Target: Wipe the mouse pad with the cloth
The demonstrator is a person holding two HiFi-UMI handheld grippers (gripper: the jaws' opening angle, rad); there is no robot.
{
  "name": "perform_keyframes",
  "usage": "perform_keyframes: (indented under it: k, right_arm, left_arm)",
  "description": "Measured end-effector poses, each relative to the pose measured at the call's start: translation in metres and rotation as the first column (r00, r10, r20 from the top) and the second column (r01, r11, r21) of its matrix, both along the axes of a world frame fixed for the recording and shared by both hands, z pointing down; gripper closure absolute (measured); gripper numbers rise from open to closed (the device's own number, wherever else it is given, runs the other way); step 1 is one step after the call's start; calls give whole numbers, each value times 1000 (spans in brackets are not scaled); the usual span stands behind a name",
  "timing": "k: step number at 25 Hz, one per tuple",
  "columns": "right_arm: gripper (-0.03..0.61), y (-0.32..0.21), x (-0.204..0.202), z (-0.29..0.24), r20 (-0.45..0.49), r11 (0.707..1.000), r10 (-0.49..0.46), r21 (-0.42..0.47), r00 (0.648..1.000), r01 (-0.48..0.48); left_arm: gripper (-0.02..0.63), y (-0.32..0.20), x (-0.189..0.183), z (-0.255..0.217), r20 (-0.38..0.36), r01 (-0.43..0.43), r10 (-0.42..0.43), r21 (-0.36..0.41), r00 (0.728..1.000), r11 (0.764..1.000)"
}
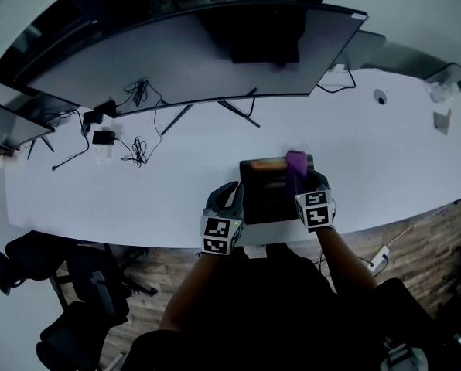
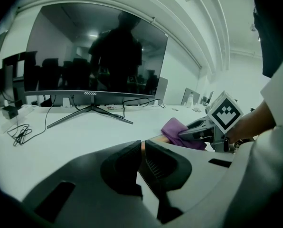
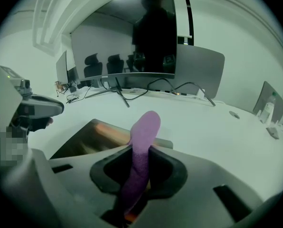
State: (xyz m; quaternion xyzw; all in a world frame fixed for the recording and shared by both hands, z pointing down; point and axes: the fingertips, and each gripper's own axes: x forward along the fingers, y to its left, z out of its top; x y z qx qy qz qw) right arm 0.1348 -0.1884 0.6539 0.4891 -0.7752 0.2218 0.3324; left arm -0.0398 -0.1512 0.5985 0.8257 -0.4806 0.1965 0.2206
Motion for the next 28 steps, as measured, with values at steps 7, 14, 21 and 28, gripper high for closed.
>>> perform_keyframes:
  k: [7,14,21,28]
  right_arm:
    - [499,1,19,0,-26,1000,2,-1,1000,-2]
    - [499,-1,36,0,-56,1000,-1,-1,998,1]
    - [499,-2,54,-4,-69,1000,-2,14,998,3]
    - [499,3,72,-16,-41,999,-6,48,999,8]
  left_arm:
    - [569,5,5,4,12,-1,1,-5,1000,1000]
    - [569,9,11,9,18,2,-2,-10,1000,1000]
    - [569,16,18,8,20,28,-28,-2,999,1000]
    - [569,28,25,5,-18,77,-78,-13,997,997]
